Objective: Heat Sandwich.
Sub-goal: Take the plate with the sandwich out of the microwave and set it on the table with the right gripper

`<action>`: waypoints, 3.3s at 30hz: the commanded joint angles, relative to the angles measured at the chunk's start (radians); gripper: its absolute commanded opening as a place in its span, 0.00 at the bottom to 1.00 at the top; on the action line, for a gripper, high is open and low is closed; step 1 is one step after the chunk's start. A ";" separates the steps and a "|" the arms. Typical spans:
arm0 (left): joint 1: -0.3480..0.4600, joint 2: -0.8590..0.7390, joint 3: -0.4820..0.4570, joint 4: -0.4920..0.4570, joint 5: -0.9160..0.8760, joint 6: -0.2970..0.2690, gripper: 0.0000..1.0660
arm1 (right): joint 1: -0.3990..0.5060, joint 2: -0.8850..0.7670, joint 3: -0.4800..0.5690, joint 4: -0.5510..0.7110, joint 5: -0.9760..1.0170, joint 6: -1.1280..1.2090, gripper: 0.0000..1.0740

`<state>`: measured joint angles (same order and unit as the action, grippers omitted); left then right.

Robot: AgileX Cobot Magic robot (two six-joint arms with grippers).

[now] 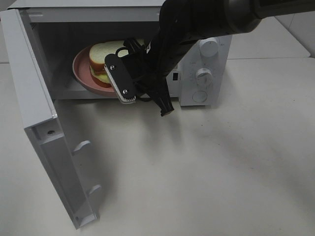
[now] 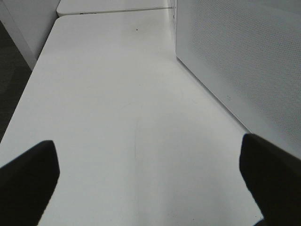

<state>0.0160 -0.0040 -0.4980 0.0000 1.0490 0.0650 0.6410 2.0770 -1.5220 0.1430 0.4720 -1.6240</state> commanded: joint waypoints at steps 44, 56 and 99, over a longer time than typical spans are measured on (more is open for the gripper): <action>-0.001 -0.024 0.003 -0.008 -0.012 -0.001 0.95 | 0.037 -0.536 0.626 0.129 -0.122 -0.192 0.01; -0.001 -0.024 0.003 -0.008 -0.012 -0.001 0.95 | 0.037 -0.675 0.755 0.129 -0.129 -0.169 0.01; -0.001 -0.024 0.003 -0.008 -0.012 -0.001 0.95 | 0.037 -1.020 0.976 -0.339 -0.062 0.480 0.02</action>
<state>0.0160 -0.0040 -0.4980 0.0000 1.0460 0.0650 0.6760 1.0660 -0.5440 -0.1630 0.4340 -1.1780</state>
